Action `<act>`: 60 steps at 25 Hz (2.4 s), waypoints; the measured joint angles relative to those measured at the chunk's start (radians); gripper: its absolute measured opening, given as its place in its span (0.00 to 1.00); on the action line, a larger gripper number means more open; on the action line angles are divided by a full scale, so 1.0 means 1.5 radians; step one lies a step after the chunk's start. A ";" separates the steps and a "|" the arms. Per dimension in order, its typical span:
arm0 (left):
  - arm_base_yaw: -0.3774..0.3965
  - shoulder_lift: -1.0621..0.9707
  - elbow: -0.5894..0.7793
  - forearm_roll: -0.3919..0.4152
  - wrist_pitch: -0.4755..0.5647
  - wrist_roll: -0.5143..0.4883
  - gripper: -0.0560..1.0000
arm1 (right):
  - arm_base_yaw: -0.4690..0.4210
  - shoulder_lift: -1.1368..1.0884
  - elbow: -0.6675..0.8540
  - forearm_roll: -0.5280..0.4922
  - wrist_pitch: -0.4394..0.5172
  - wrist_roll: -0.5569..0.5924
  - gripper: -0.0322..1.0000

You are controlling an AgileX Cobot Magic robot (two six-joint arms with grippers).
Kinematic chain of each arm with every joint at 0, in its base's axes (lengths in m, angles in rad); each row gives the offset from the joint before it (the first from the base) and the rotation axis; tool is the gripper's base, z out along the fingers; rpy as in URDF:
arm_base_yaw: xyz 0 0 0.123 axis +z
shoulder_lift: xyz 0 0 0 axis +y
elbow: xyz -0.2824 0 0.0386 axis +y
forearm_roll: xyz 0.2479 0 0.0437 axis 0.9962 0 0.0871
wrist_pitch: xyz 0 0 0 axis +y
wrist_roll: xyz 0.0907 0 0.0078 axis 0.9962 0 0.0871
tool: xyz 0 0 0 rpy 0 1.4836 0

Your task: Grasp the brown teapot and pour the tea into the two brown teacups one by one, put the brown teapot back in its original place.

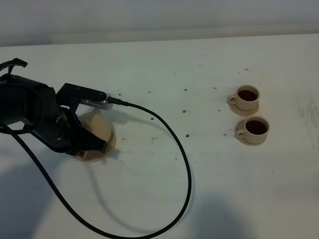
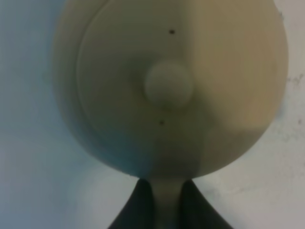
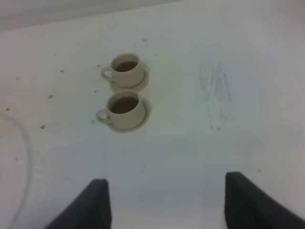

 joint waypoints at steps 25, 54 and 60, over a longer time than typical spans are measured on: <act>0.000 0.021 0.000 0.008 0.004 -0.006 0.15 | 0.000 0.000 0.000 0.000 0.000 0.000 0.55; 0.000 -0.343 0.043 0.002 0.356 -0.005 0.55 | 0.000 0.000 0.000 0.000 0.000 0.000 0.55; 0.000 -0.498 0.174 -0.001 0.322 -0.005 0.55 | 0.000 0.000 0.000 0.000 0.000 0.000 0.55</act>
